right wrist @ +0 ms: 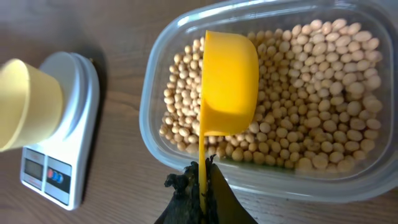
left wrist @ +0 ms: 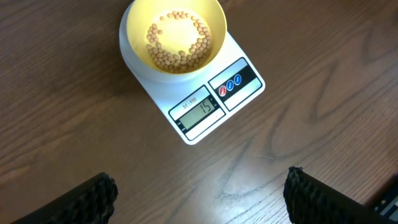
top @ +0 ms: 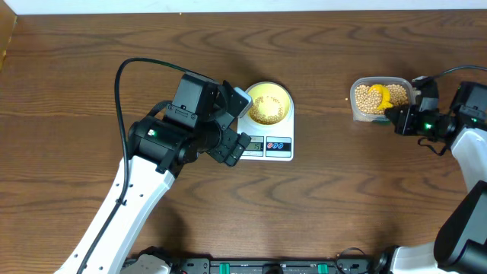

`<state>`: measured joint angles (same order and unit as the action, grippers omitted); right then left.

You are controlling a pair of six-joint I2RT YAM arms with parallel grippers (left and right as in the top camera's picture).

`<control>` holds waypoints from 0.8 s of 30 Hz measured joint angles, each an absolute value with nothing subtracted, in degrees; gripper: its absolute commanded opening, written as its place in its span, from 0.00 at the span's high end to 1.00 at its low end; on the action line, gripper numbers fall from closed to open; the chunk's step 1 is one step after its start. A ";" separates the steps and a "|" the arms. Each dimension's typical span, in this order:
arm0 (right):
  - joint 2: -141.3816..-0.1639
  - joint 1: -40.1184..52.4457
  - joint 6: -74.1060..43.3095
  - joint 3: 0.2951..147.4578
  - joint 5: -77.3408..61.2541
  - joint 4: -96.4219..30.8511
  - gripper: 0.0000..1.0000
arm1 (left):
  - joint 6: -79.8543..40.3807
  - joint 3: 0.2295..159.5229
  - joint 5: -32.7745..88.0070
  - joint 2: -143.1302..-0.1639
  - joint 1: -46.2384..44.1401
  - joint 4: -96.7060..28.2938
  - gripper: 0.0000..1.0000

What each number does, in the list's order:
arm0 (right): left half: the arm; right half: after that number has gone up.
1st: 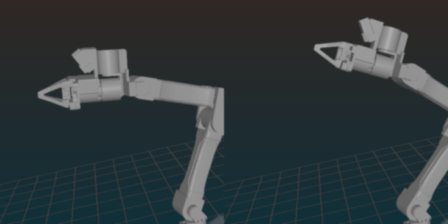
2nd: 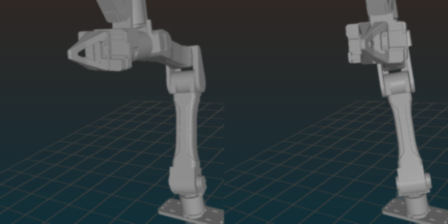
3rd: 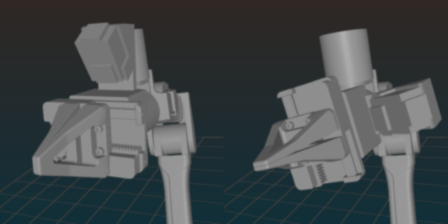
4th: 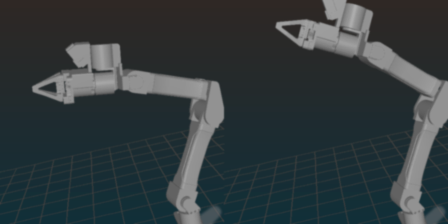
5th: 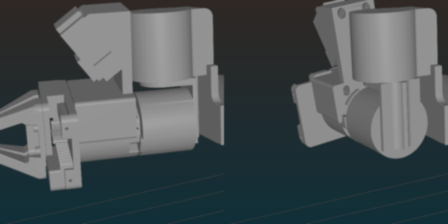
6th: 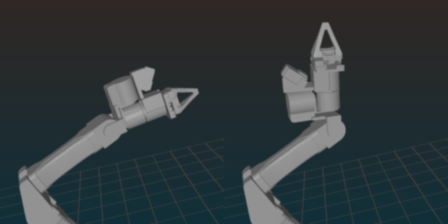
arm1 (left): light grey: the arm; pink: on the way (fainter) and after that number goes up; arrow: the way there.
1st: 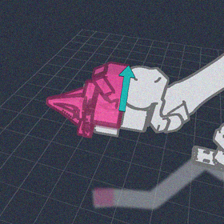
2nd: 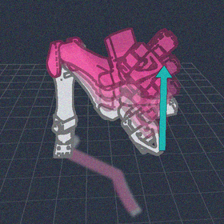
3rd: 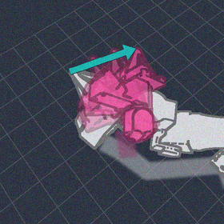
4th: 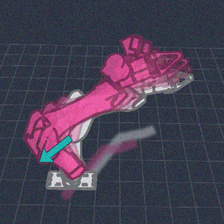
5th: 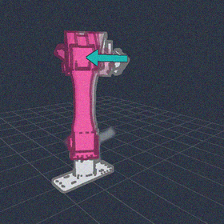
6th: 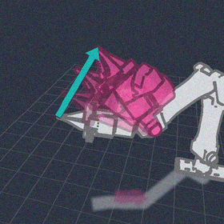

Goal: Scoop item into bowl and weigh 50g on scale
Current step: 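Scoop soybeans again from the tub with the right gripper, then carry the filled scoop with the right gripper over the yellow bowl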

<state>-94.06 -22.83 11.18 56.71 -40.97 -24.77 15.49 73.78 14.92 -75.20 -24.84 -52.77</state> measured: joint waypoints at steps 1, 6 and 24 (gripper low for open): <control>-94.19 -23.07 10.92 56.71 -41.63 -24.62 0.99 | 15.51 73.78 14.92 -75.20 -24.84 -52.77 0.12; -95.74 -24.67 9.26 56.64 -45.21 -24.34 0.99 | 15.49 73.78 14.92 -75.20 -24.84 -52.77 0.12; -97.06 -30.28 5.41 56.55 -57.34 -23.68 0.99 | 15.51 73.78 14.92 -75.20 -24.84 -52.77 0.12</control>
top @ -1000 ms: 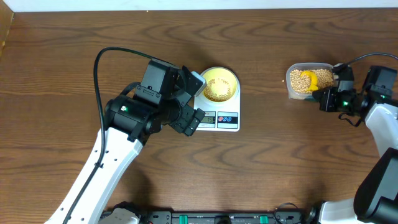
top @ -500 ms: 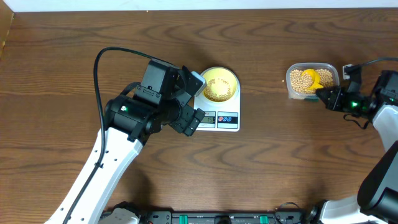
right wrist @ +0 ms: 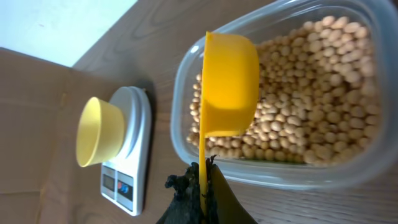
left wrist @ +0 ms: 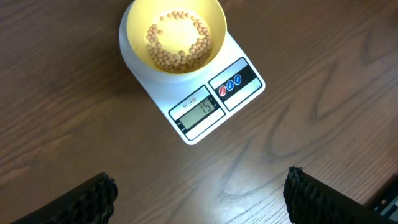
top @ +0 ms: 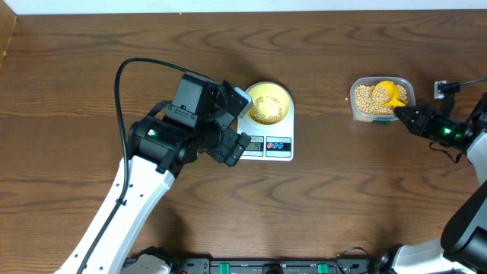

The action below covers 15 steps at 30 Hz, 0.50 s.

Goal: Scoop item into bowl and weigh 50g on scale
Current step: 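Carry the filled scoop with the right gripper over the yellow bowl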

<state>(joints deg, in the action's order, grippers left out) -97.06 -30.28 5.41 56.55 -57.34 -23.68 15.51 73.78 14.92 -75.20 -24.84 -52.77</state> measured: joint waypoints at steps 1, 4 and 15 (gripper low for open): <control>-97.06 -30.28 5.08 56.55 -58.15 -23.46 0.99 | 15.49 73.78 14.92 -75.20 -24.84 -52.77 0.12; -97.06 -30.28 3.81 56.53 -60.66 -22.17 0.99 | 15.49 73.78 14.92 -75.20 -24.84 -52.77 0.12; -97.06 -26.65 -5.10 56.51 -65.30 -15.77 0.99 | 15.51 73.78 14.92 -75.20 -24.84 -52.77 0.12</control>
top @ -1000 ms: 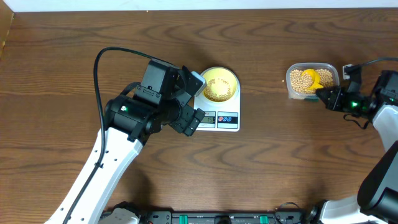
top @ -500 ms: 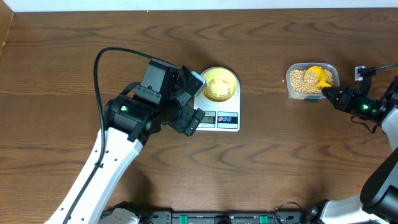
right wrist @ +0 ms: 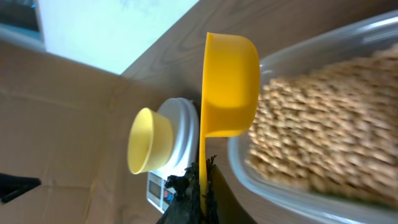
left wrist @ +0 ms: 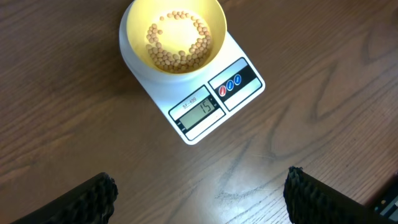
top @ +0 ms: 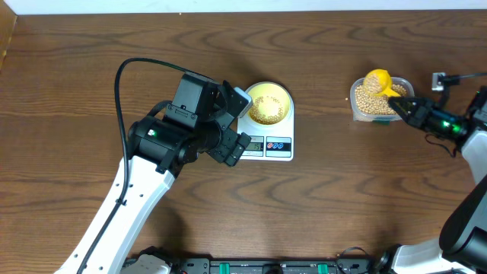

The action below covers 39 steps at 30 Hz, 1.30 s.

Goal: Scoop item into bowl and weigh 50g on scale
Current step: 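Carry the filled scoop with the right gripper over the yellow bowl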

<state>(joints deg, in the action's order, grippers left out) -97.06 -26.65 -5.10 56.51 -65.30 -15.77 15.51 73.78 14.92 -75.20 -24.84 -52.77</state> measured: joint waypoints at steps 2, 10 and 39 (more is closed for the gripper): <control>-97.06 -24.64 -7.11 56.51 -65.58 -13.72 0.99 | 15.51 73.78 14.92 -75.20 -24.84 -52.77 0.12; -97.06 -15.64 -15.66 56.51 -64.90 -3.75 0.99 | 15.51 73.78 14.92 -75.20 -24.84 -52.77 0.12; -97.06 9.26 -14.85 56.51 -53.06 3.29 0.99 | 15.49 73.78 14.92 -75.20 -24.84 -52.77 0.12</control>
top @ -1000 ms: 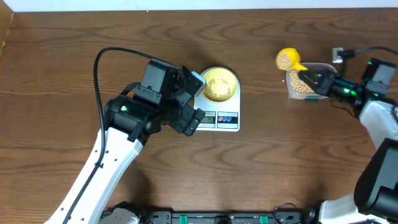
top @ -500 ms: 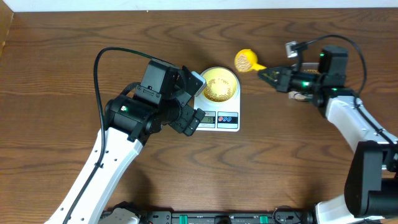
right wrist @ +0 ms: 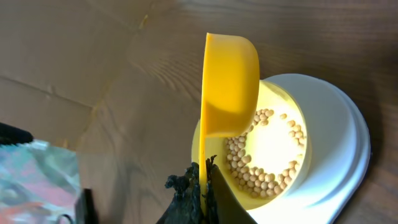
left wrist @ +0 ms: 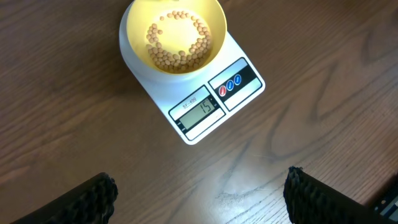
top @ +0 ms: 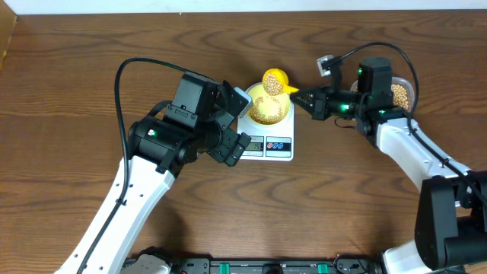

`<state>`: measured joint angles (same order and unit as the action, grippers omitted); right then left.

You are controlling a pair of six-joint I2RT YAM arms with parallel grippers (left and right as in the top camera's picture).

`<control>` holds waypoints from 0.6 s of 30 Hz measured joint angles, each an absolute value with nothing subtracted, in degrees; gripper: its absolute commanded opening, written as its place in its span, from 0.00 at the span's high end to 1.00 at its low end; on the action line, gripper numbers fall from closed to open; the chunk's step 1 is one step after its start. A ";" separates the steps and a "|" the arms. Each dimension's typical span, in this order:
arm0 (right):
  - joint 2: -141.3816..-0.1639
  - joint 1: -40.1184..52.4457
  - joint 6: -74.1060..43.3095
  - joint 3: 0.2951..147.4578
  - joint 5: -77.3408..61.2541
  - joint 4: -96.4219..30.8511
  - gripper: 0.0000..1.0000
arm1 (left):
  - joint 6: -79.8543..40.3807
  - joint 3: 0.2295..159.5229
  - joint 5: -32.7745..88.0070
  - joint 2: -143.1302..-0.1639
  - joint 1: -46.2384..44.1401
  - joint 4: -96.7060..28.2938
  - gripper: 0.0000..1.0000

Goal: Scoop item into bowl and weigh 50g on scale
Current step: 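Carry the filled scoop with the right gripper over the yellow bowl, then tilt the scoop with the right gripper to pour soybeans into the bowl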

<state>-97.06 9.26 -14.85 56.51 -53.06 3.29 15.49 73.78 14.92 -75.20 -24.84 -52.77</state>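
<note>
A yellow bowl [left wrist: 175, 34] holding a ring of soybeans sits on the white scale [left wrist: 205, 106], whose display reads 15. My right gripper [right wrist: 203, 177] is shut on the handle of a yellow scoop [top: 275, 81], which hangs over the bowl's far rim [right wrist: 211, 146]. The scoop's cup [right wrist: 229, 81] shows only its back in the right wrist view, so its load is hidden there. My left gripper [left wrist: 199, 196] stands open above bare table in front of the scale. The clear tub of soybeans [top: 401, 93] peeks out behind the right arm.
The left arm [top: 163, 141] hovers just left of the scale. A brown cardboard wall [top: 6, 34] borders the table's left side. Bare wood lies in front of the scale and between scale and tub.
My right gripper has carried the scoop from the far left corner of the tub to above the bowl on the scale. The left arm and the reading of 15 are unchanged.
The scoop first lay low in the tub's beans, held by my right gripper. Then it was tipped further among them, then raised at the tub's far left corner with beans heaped in it. Now it hangs over the bowl. The left gripper stayed open and still throughout.
</note>
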 measured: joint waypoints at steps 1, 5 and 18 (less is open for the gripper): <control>-97.06 9.65 -13.87 56.51 -52.69 3.29 0.99 | 15.49 73.78 14.92 -75.20 -24.84 -52.77 0.12; -97.06 11.51 -9.56 56.51 -51.00 3.29 0.99 | 15.51 73.78 14.92 -75.20 -24.84 -52.77 0.12; -97.06 13.74 2.31 56.51 -46.48 3.29 0.99 | 15.51 73.78 14.92 -75.20 -24.84 -52.77 0.12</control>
<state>-97.06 13.74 2.31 56.51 -46.48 3.29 15.51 73.78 14.92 -75.20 -24.84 -52.77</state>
